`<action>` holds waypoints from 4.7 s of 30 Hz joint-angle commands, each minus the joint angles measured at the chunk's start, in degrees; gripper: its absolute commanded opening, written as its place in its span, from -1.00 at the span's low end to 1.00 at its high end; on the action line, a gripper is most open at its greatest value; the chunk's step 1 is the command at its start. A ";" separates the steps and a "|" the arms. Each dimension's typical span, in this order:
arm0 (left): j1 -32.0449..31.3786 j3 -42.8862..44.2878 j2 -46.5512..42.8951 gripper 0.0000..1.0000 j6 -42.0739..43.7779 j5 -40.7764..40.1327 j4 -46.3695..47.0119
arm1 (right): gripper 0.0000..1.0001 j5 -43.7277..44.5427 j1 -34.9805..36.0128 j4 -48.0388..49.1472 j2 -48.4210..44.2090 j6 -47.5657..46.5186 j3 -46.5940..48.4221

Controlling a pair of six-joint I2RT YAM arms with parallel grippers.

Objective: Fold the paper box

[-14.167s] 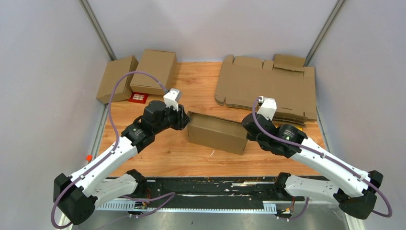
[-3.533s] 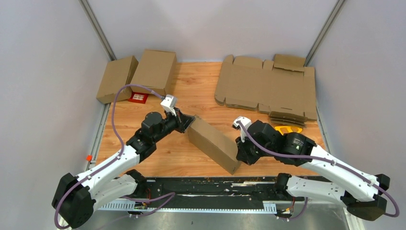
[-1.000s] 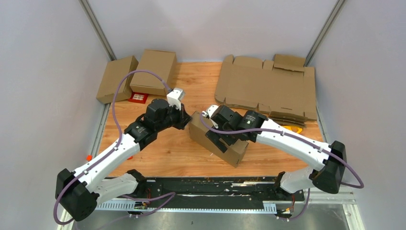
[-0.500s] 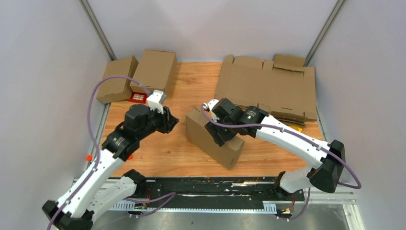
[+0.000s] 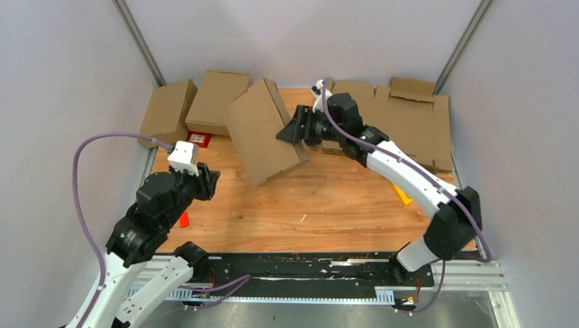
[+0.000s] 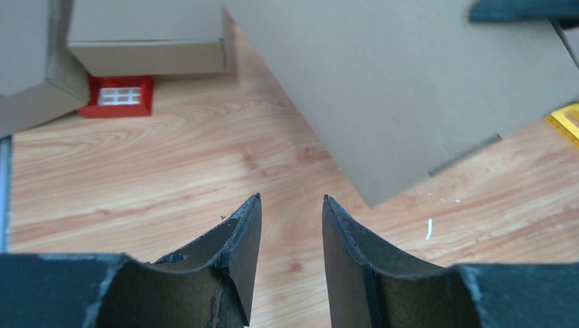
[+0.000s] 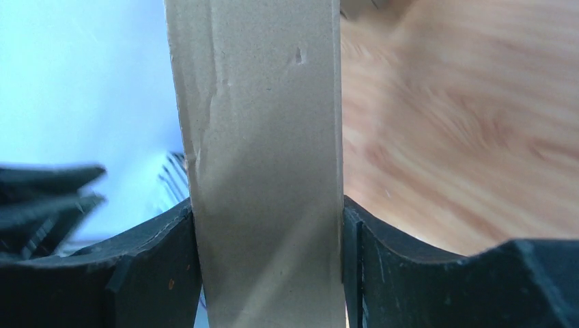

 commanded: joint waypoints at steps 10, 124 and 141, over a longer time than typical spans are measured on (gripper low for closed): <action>0.15 -0.68 -7.60 -0.08 5.78 -8.85 -0.75 | -0.46 1.28 -1.49 49.13 40.42 38.21 31.77; 0.25 -43.43 2.93 1.00 0.50 -19.11 56.19 | 1.00 53.52 -11.30 29.07 -31.46 -3.88 -55.46; 11.26 -40.79 9.99 1.00 5.64 -21.22 62.86 | 1.00 63.91 -14.39 16.79 -27.48 -4.34 -46.29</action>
